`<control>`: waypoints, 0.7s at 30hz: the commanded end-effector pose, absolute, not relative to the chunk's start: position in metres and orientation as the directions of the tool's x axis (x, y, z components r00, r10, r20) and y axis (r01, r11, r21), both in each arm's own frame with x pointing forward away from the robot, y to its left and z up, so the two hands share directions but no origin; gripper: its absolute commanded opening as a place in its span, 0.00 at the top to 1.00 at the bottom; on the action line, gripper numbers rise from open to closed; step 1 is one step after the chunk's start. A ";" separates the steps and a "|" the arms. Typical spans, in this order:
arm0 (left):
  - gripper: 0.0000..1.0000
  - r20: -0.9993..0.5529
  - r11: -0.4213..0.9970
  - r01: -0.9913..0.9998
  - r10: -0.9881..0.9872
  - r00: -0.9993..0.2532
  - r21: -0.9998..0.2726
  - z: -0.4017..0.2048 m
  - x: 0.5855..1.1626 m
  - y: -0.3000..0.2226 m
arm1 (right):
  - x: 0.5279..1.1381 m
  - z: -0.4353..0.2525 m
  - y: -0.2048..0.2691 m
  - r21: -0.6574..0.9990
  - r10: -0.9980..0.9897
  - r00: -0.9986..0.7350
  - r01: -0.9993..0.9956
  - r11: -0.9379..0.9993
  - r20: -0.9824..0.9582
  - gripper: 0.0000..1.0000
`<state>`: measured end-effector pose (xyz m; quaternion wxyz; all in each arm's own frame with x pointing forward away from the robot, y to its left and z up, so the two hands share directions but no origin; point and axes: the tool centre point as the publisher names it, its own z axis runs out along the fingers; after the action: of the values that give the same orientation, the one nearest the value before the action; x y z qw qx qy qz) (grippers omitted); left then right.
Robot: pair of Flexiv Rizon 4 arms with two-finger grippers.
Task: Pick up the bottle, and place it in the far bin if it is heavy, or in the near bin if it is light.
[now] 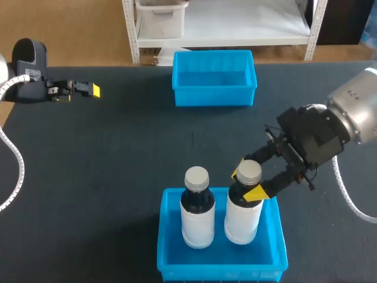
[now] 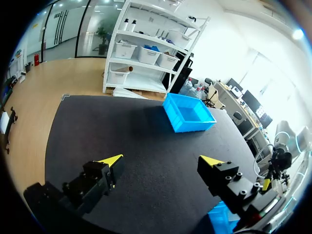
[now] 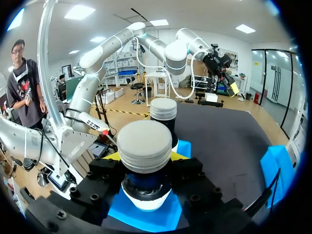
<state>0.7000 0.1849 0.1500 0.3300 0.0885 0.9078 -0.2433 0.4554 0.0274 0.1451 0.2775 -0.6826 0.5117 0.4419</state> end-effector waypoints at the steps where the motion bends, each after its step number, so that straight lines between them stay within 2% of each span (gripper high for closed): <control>1: 0.00 -0.642 0.866 0.321 0.000 -0.767 -0.383 0.150 0.700 0.185 | 0.458 0.143 0.029 0.075 -0.450 0.087 -0.941 -0.329 -0.889 1.00; 21: 0.00 -0.642 0.866 0.321 0.000 -0.767 -0.383 0.150 0.700 0.185 | 0.453 0.136 0.030 0.067 -0.465 0.104 -0.939 -0.338 -0.879 1.00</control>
<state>0.7000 0.1849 0.1500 0.3299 0.0885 0.9078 -0.2433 0.4533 0.0288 0.1374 0.2708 -0.6916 0.5073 0.4370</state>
